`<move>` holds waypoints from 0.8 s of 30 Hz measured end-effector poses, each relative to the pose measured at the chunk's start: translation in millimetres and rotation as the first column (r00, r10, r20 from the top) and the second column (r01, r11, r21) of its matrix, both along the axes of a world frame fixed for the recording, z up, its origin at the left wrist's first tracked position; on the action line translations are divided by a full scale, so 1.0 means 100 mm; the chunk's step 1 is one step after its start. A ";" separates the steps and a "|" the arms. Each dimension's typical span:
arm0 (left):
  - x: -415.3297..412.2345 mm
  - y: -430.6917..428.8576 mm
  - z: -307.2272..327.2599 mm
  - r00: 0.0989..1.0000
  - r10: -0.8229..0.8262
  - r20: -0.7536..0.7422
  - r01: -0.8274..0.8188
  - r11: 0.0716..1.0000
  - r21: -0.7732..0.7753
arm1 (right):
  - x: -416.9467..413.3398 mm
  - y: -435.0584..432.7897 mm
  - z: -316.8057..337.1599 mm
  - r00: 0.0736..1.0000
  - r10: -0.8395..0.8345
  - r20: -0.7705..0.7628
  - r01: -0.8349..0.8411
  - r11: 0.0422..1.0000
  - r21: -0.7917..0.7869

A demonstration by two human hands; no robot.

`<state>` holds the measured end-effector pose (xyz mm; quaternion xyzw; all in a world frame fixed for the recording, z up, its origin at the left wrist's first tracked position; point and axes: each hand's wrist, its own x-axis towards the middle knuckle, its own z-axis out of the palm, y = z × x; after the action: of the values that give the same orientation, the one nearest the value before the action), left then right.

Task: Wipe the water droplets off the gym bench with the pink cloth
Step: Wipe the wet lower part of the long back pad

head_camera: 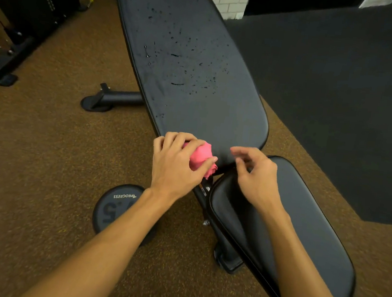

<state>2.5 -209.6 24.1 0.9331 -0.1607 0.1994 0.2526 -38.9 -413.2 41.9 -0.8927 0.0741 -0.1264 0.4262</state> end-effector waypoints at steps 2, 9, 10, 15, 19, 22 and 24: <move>-0.05 -0.04 -0.05 0.999 0.038 -0.001 -0.038 0.999 -0.023 | 0.13 -0.09 -0.01 1.000 -0.011 0.006 0.011 0.999 -0.031; -0.44 -0.11 -0.33 0.994 0.103 -0.022 -0.105 0.978 -0.180 | 0.67 -0.10 -0.10 0.992 0.119 0.040 -0.106 0.965 -0.239; -0.48 -0.14 -0.39 0.995 0.098 -0.024 -0.101 0.973 -0.207 | 0.73 -0.07 -0.12 0.991 0.125 0.057 -0.108 0.964 -0.241; -0.60 -0.43 -0.49 0.972 0.145 -0.183 -0.212 0.878 -0.430 | 0.77 0.03 -0.27 0.982 0.073 0.176 -0.021 0.959 -0.282; -0.56 -0.61 -0.44 0.922 0.259 -0.288 -0.382 0.730 -0.567 | 0.74 0.02 -0.31 0.975 0.087 0.205 -0.022 0.953 -0.301; -0.56 -0.76 -0.38 0.871 0.239 -0.430 -0.479 0.609 -0.632 | 0.75 0.04 -0.31 0.974 0.076 0.214 -0.008 0.954 -0.301; -0.52 -0.82 -0.31 0.838 0.199 -0.508 -0.526 0.540 -0.657 | 0.75 0.05 -0.32 0.971 0.077 0.224 -0.005 0.953 -0.304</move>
<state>-49.3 -291.2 -7.3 0.7624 0.1935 0.1160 0.6065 35.8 -408.6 9.5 -0.9275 -0.0152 -0.2314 0.2932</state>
